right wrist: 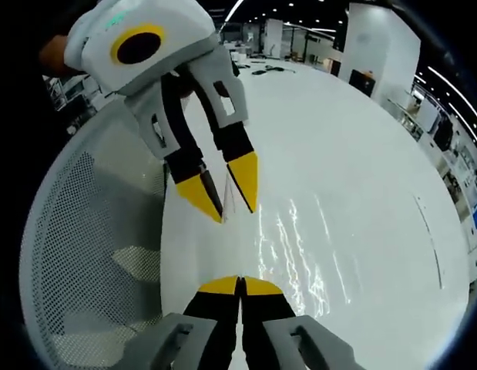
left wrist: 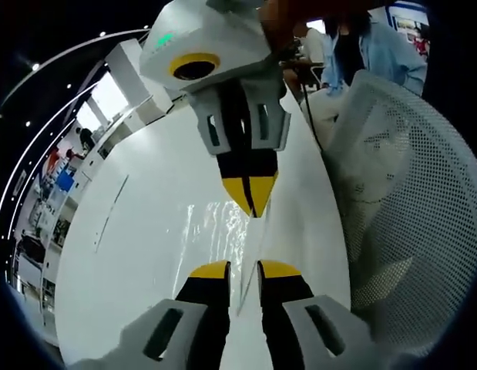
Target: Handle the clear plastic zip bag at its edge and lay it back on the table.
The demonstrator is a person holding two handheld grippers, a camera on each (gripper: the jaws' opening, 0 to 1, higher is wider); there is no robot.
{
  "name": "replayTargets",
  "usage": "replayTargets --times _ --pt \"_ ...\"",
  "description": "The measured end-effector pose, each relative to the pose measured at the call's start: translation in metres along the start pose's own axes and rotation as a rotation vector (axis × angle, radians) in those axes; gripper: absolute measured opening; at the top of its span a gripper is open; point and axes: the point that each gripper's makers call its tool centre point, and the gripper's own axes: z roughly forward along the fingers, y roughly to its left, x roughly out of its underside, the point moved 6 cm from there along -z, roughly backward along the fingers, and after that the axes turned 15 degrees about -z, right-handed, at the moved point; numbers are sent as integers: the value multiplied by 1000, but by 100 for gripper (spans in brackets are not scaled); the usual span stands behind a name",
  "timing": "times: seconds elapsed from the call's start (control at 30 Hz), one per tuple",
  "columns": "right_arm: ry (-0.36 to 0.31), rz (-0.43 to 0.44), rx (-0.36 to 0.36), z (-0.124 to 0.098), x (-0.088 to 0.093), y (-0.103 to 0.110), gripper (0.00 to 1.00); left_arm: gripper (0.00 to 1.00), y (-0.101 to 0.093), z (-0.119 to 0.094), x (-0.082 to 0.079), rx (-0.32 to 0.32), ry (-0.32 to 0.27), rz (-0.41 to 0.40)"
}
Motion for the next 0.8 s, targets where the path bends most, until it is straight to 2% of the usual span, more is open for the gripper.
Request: replayTargets --times 0.4,0.8 --pt "8 23 9 1 0 -4 0 9 -9 -2 -9 23 -23 54" --pt "-8 -2 32 -3 -10 -9 0 6 -10 3 -9 34 5 70"
